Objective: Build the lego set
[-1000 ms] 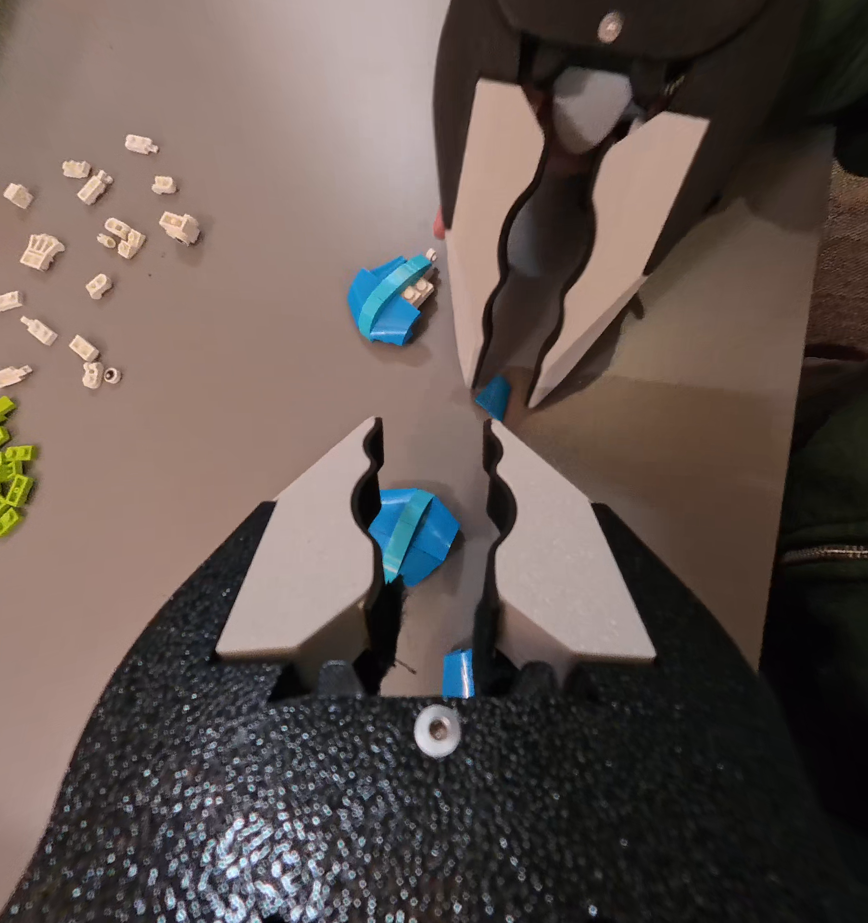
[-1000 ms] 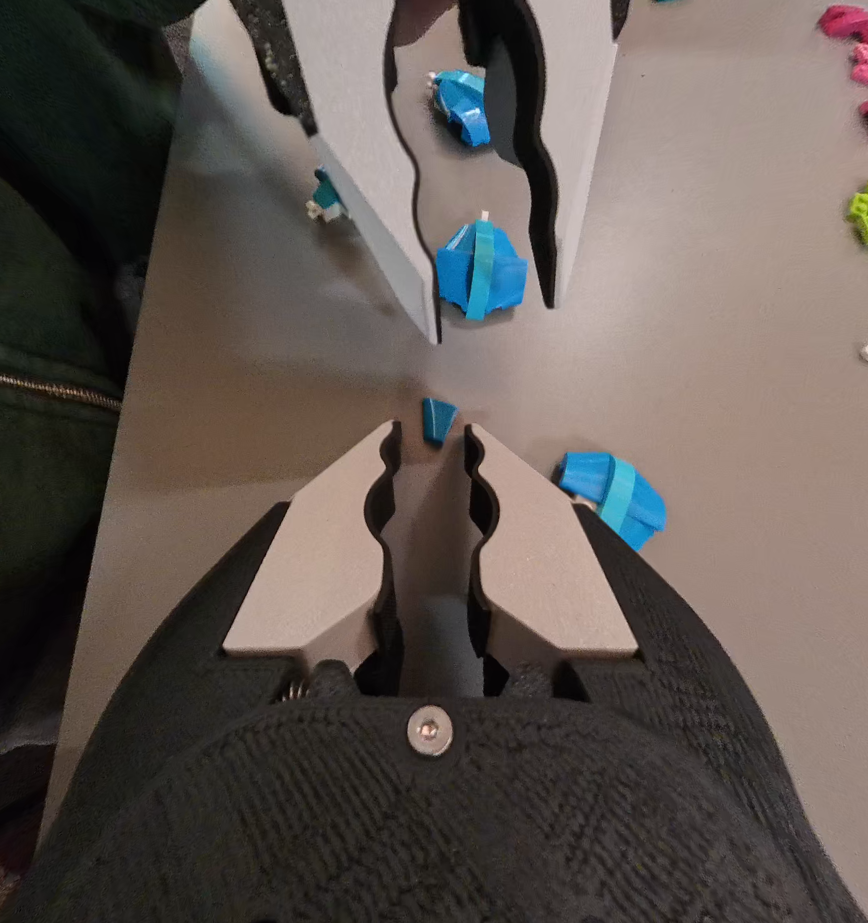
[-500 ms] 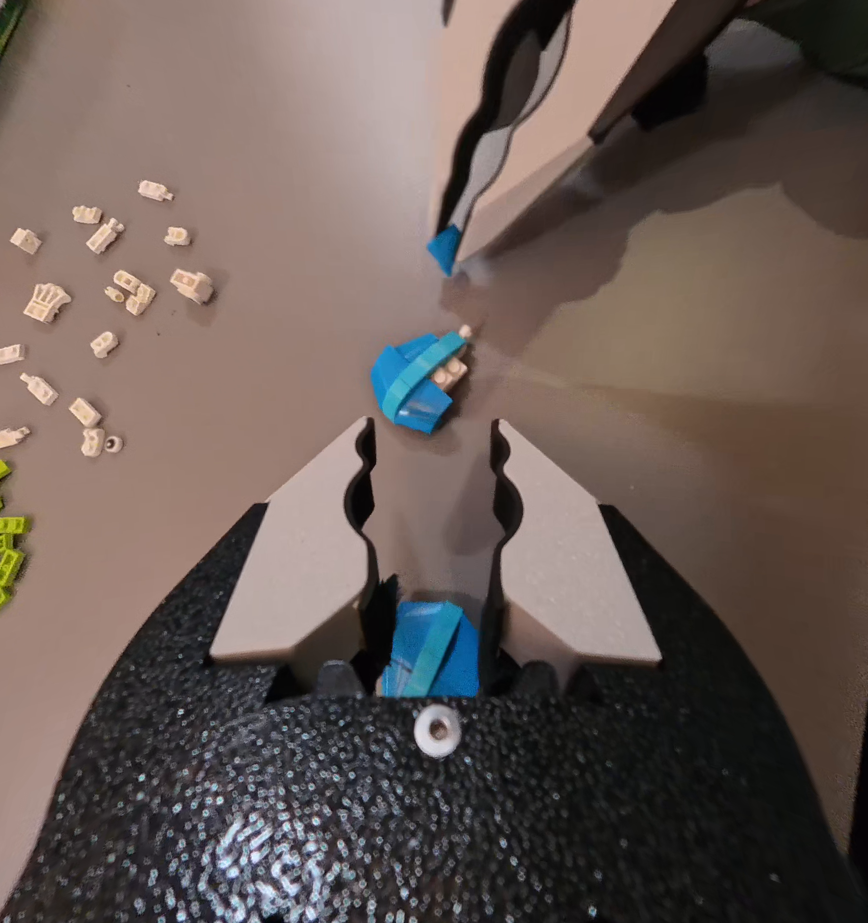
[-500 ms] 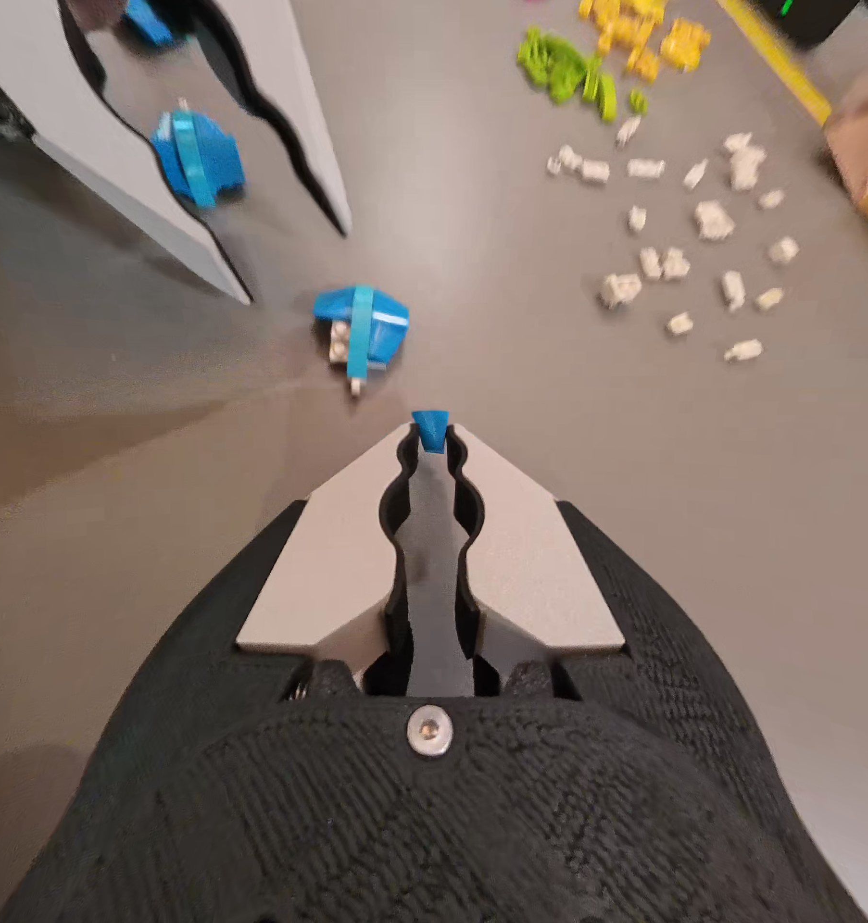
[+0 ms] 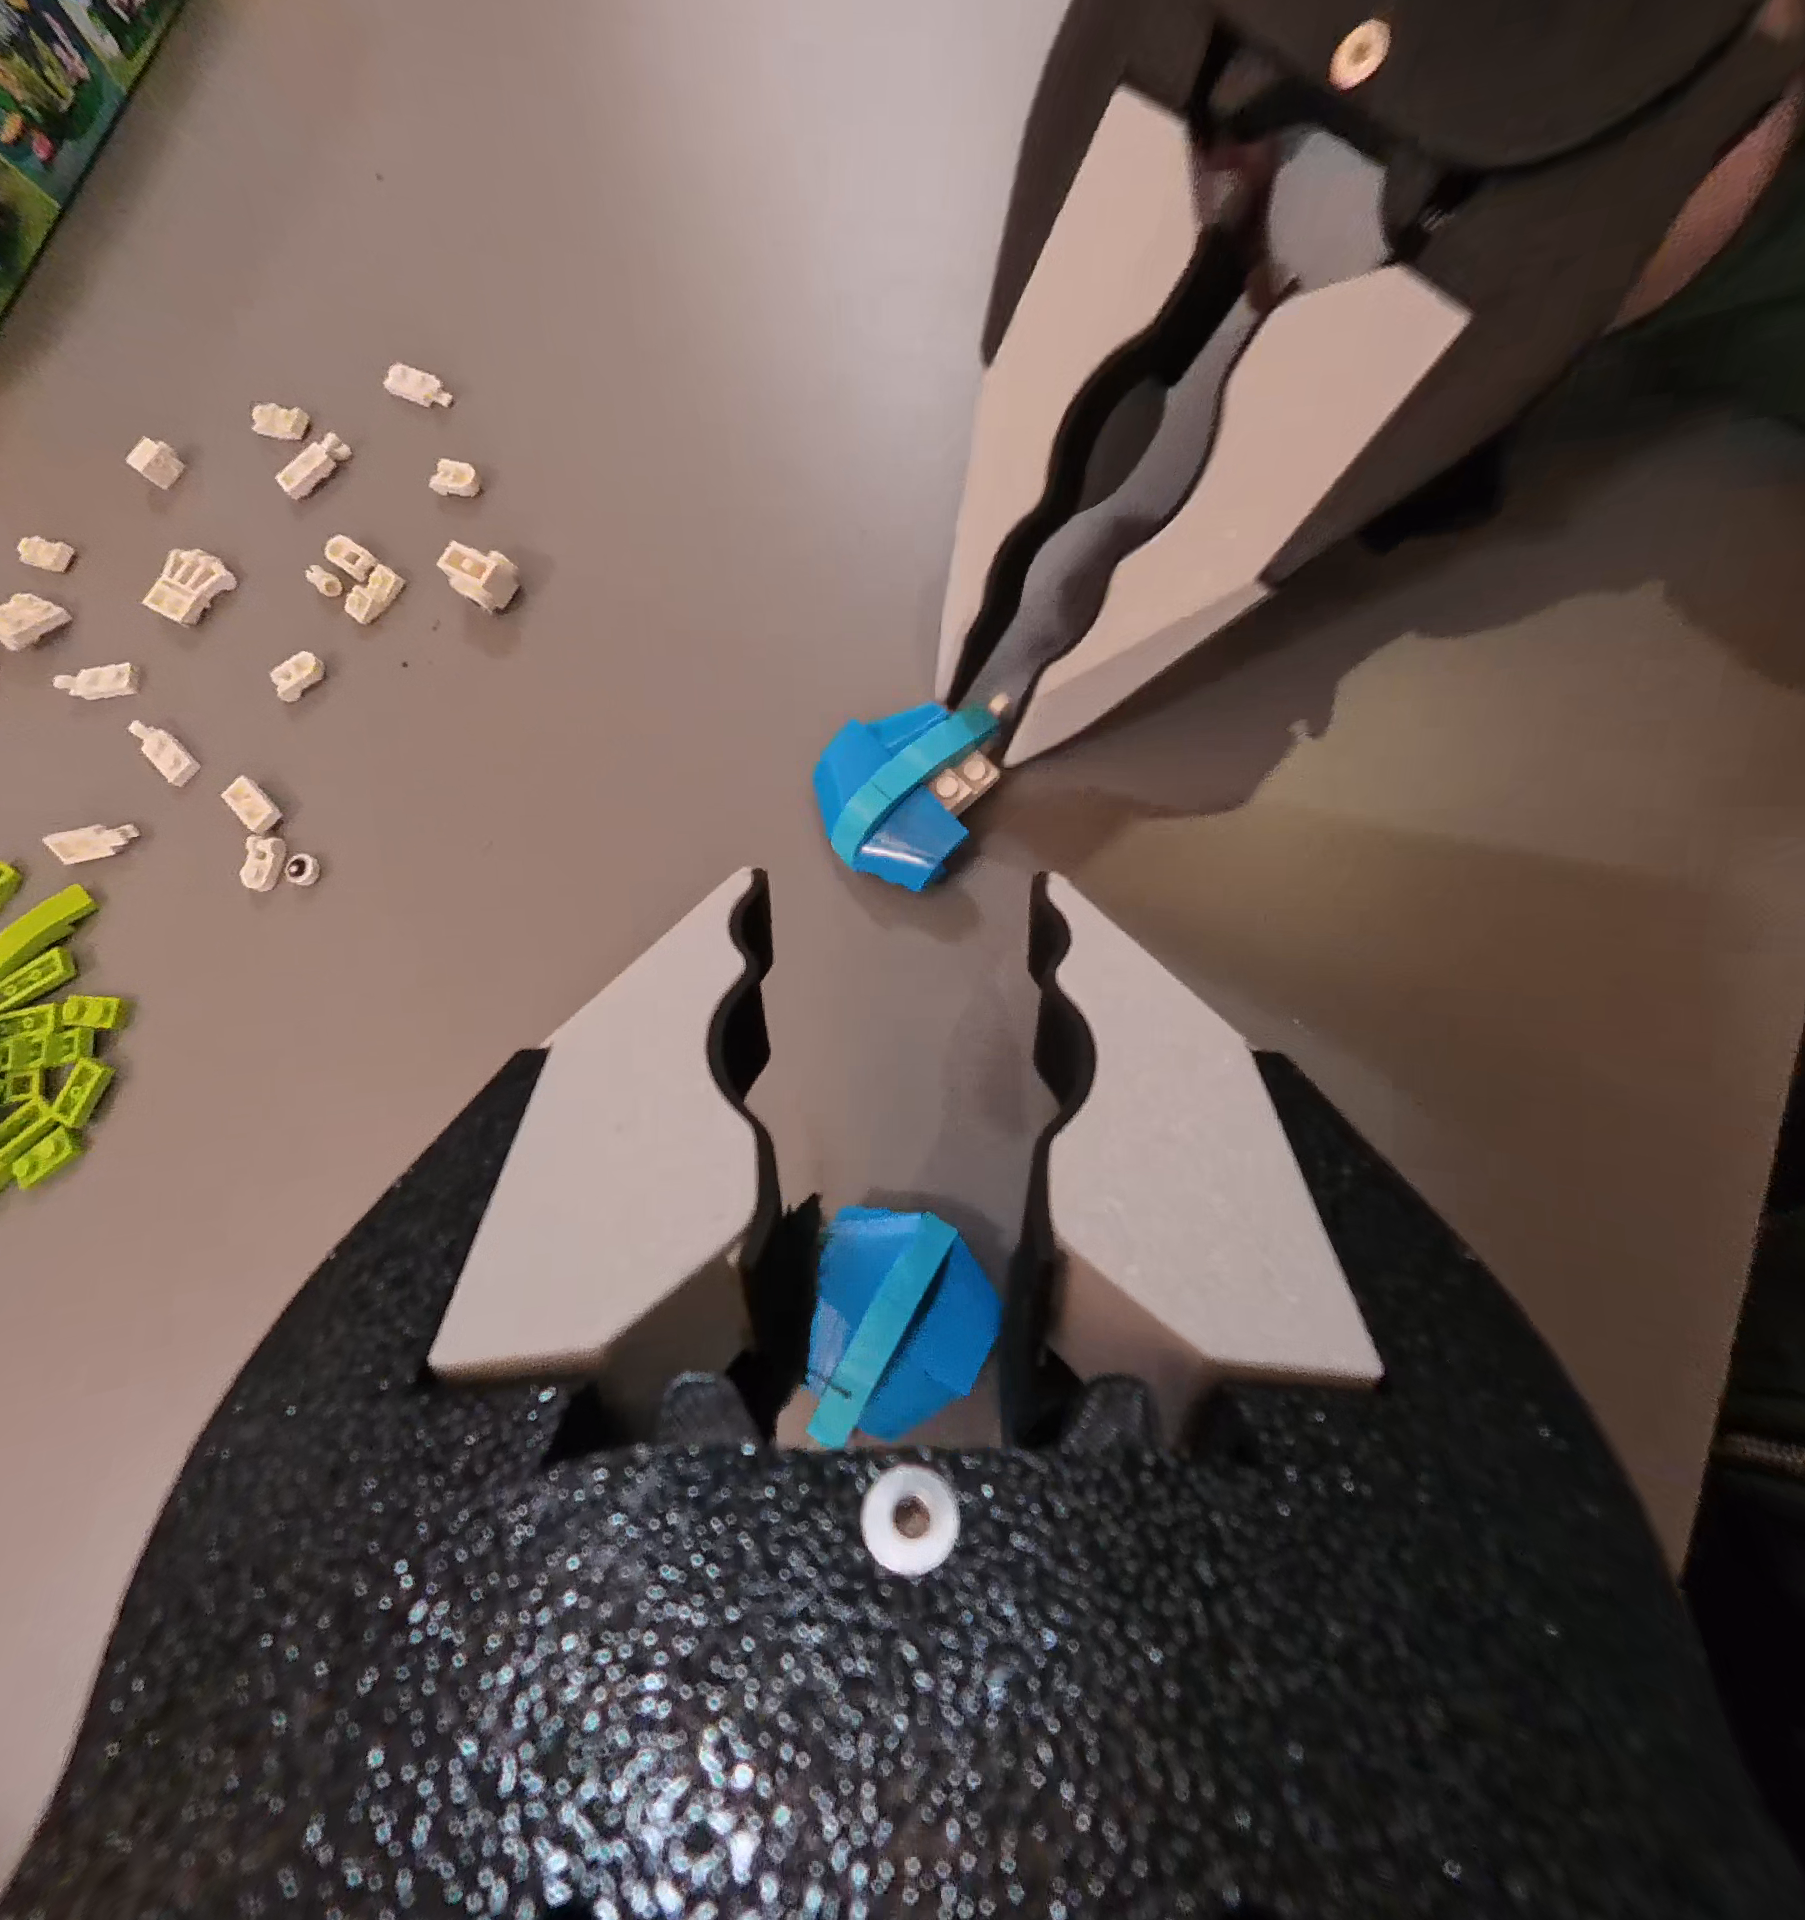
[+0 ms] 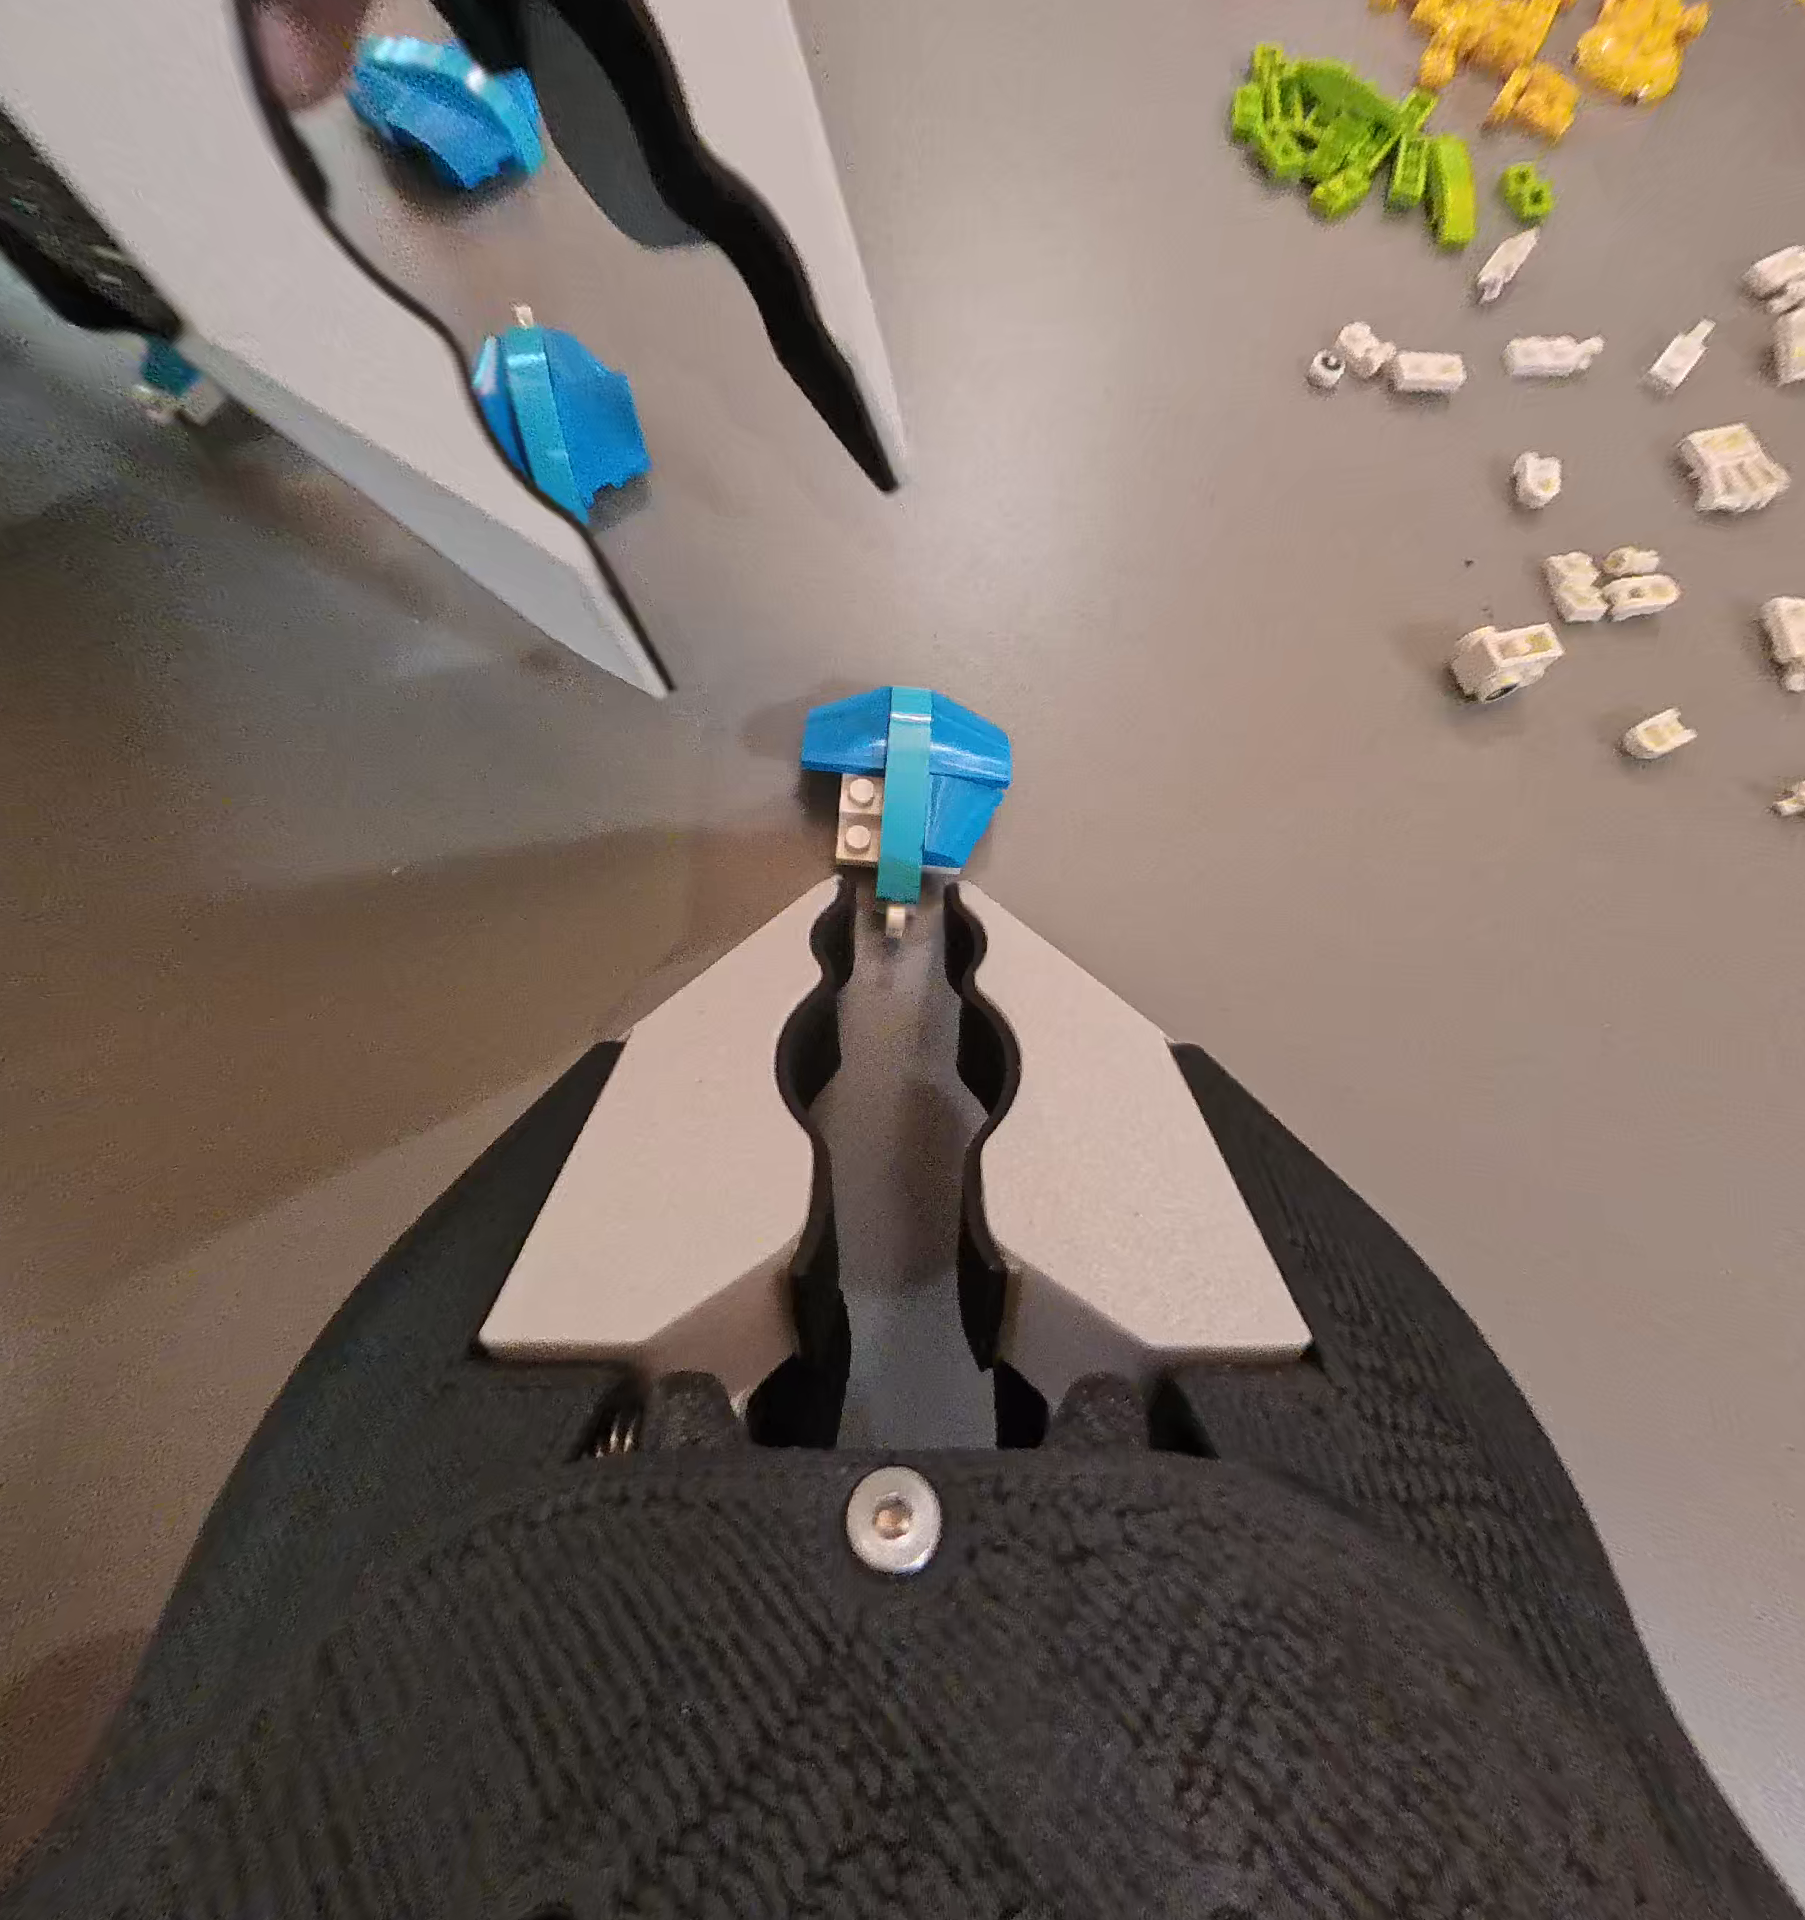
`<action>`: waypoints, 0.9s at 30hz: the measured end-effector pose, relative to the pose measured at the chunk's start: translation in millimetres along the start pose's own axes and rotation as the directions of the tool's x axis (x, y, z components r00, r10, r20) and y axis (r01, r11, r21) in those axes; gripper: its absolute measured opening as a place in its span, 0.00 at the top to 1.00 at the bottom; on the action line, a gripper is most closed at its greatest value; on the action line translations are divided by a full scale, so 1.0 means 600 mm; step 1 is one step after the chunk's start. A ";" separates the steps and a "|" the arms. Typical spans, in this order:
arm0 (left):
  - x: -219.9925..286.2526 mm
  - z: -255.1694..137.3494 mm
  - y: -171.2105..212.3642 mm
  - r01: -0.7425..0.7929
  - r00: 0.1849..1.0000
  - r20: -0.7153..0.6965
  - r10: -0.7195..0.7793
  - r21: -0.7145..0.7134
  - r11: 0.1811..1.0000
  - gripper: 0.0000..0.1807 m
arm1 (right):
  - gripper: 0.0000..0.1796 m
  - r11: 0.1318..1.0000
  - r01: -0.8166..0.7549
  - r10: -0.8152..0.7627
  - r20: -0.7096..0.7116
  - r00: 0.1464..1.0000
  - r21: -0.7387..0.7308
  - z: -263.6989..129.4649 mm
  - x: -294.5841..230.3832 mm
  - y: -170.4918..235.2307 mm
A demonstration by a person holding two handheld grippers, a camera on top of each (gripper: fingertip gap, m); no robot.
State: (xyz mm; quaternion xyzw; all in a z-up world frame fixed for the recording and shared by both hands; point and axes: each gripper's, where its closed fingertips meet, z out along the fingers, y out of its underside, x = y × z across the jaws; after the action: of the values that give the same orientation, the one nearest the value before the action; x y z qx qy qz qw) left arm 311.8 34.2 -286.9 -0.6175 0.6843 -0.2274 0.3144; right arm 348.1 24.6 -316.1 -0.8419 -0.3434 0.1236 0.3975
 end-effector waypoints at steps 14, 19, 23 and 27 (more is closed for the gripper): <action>0.040 -0.042 -0.058 -0.531 0.843 0.270 0.466 0.267 0.804 0.74 | 0.97 0.884 -0.433 0.270 0.564 0.781 0.177 -0.077 -0.058 -0.073; 0.064 -0.050 -0.066 -0.610 0.791 0.277 0.545 0.294 0.736 0.96 | 0.97 0.886 -0.437 0.262 0.611 0.747 0.154 -0.083 -0.066 -0.069; 0.042 -0.043 -0.048 -0.550 0.827 0.277 0.490 0.216 0.807 0.96 | 0.79 0.920 -0.261 0.149 0.356 0.923 0.292 -0.090 -0.013 -0.059; 0.037 -0.039 -0.033 -0.479 0.869 0.243 0.431 0.198 0.855 0.96 | 0.84 0.988 0.141 -0.139 -0.023 0.990 0.070 -0.091 0.044 0.024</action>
State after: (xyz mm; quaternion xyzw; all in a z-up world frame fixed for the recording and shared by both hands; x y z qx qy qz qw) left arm 307.9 7.7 -260.0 -0.4109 0.7436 -0.1714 0.4989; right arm 400.5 4.0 -289.7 -0.8020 -0.3934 0.1001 0.4382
